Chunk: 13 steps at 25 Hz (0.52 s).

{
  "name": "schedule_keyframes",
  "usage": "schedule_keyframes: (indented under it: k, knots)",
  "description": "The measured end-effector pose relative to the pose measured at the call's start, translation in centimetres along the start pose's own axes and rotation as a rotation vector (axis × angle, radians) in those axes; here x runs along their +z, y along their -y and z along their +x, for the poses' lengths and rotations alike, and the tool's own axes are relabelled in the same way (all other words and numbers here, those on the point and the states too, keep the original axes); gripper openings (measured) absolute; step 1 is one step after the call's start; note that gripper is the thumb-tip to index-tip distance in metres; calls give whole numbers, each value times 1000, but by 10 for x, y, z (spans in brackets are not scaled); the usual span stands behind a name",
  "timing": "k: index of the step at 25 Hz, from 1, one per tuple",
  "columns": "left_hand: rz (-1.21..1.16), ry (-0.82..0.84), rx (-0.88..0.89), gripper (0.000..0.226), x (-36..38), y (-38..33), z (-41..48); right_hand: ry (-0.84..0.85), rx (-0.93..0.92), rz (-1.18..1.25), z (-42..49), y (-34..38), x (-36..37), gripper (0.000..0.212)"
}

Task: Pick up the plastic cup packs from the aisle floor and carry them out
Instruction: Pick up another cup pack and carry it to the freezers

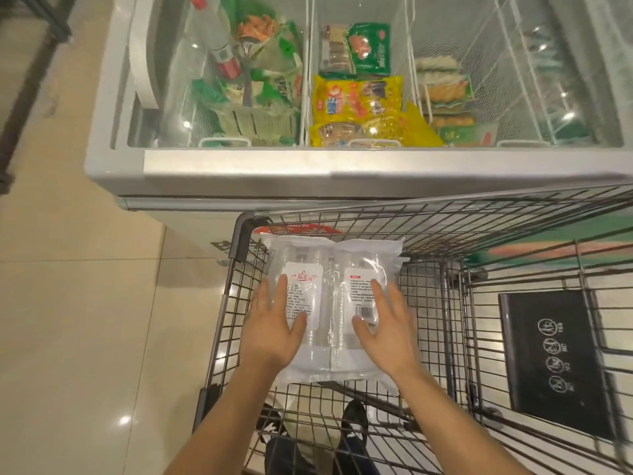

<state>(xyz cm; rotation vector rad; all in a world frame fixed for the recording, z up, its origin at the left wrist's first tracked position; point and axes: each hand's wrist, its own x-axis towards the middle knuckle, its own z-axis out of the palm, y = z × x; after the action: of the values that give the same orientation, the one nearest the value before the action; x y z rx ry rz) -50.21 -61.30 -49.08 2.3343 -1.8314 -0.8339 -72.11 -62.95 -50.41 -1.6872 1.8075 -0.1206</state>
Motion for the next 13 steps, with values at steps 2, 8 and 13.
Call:
schedule_keyframes:
  k: [2,8,13]
  knots:
    - [66,-64,27,76,-19,-8,2,-32,-49,-87,-1,16,-18,74]
    - [194,-200,54,74,-115,-34,-19,-114,-247,-264,-13,95,-92,67]
    - [246,-372,-33,72,-218,-22,-78,-143,-451,-353,-47,198,-147,73]
